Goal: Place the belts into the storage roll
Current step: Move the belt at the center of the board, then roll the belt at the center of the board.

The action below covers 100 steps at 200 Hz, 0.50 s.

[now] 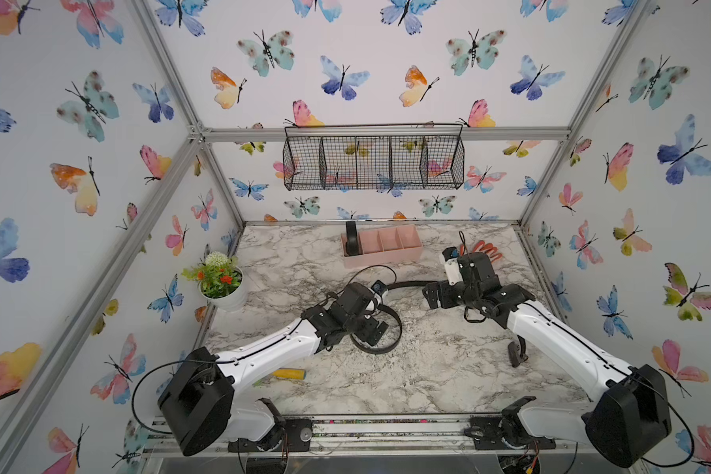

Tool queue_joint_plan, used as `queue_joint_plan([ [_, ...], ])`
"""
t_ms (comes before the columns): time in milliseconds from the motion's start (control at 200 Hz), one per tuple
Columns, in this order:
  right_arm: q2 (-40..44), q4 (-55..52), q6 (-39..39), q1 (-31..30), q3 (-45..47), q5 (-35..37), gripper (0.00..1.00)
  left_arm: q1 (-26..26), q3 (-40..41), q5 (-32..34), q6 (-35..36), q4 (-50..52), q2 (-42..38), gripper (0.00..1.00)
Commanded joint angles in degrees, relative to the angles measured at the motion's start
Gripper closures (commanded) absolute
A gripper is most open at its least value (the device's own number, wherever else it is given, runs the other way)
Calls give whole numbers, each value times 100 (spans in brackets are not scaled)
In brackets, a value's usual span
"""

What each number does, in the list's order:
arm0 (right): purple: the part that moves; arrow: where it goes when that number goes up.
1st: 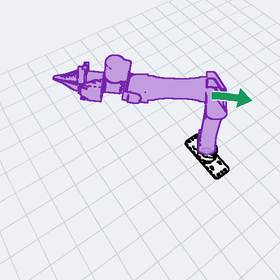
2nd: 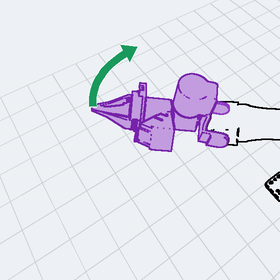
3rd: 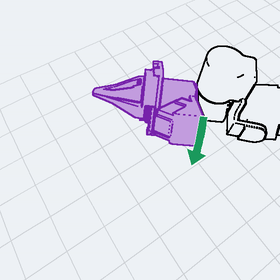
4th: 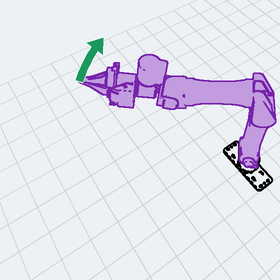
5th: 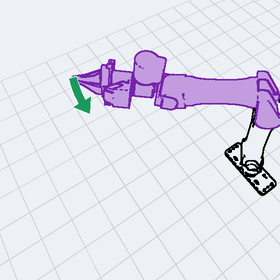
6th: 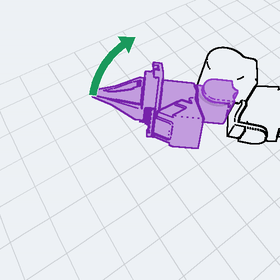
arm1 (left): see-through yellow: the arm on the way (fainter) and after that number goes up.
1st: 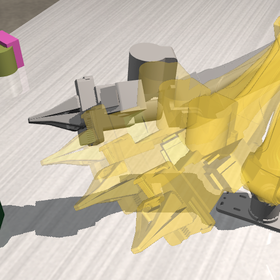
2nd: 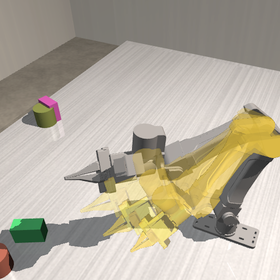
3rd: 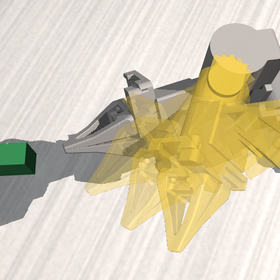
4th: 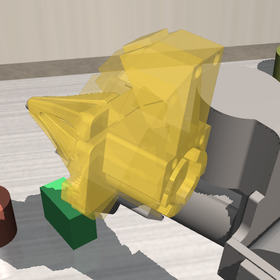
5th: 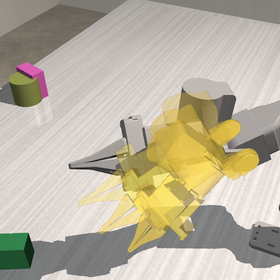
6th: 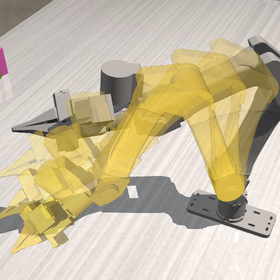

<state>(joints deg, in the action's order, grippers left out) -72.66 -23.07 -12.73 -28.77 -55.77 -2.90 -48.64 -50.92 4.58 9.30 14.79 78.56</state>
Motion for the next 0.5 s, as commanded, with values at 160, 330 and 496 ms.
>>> queue_joint_plan([
  [160, 333, 311, -403, 82, 371, -547, 1, 47, -437, -259, 3661, -199, 925, 2],
  [330, 663, 320, -628, 263, 613, -757, 1, 89, -660, -145, 4668, -252, 1636, 0],
  [496, 961, 43, -820, 443, 804, -449, 1, 119, -987, -380, 4967, -545, 2241, 2],
])
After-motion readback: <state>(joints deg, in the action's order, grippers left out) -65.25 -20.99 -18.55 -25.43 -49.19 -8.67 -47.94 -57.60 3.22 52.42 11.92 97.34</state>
